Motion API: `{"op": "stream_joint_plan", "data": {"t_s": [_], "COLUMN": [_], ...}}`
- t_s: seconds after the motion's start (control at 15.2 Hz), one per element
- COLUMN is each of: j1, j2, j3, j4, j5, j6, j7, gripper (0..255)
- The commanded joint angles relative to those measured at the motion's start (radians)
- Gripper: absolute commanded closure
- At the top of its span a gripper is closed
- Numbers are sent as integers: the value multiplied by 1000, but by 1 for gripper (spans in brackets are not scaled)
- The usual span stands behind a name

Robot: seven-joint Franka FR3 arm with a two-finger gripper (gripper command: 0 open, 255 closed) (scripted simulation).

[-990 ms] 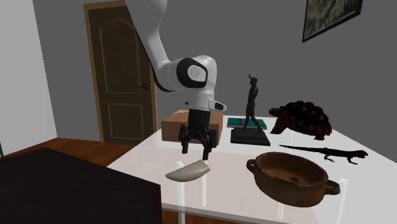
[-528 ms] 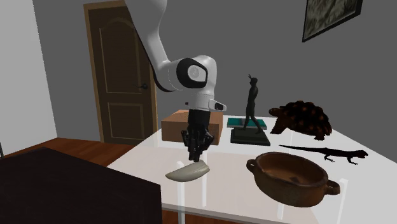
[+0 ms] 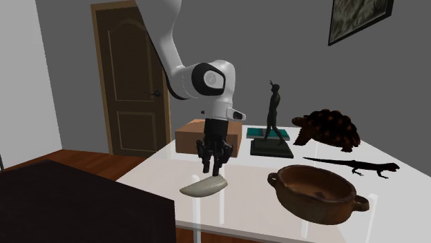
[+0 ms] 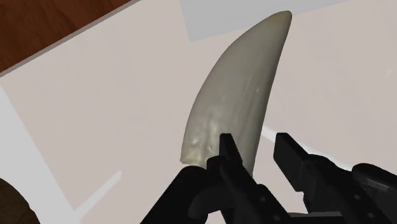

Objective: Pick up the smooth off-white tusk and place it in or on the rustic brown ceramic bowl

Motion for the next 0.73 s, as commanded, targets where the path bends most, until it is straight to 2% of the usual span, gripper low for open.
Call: {"op": "stream_joint_plan", "data": {"t_s": [0.0, 0.07, 0.13, 0.2, 0.66], "j1": [-37, -89, -175, -202, -232], "j2": [-65, -117, -156, -162, -41], "j3": [12, 44, 116, 141, 180], "j4": [-124, -241, -347, -368, -322], "j5": [58, 135, 241, 266, 286], "j6": [145, 294, 447, 481, 559], "j7": [-6, -31, -87, -102, -122], "gripper": [0, 0, 0, 0, 0]}}
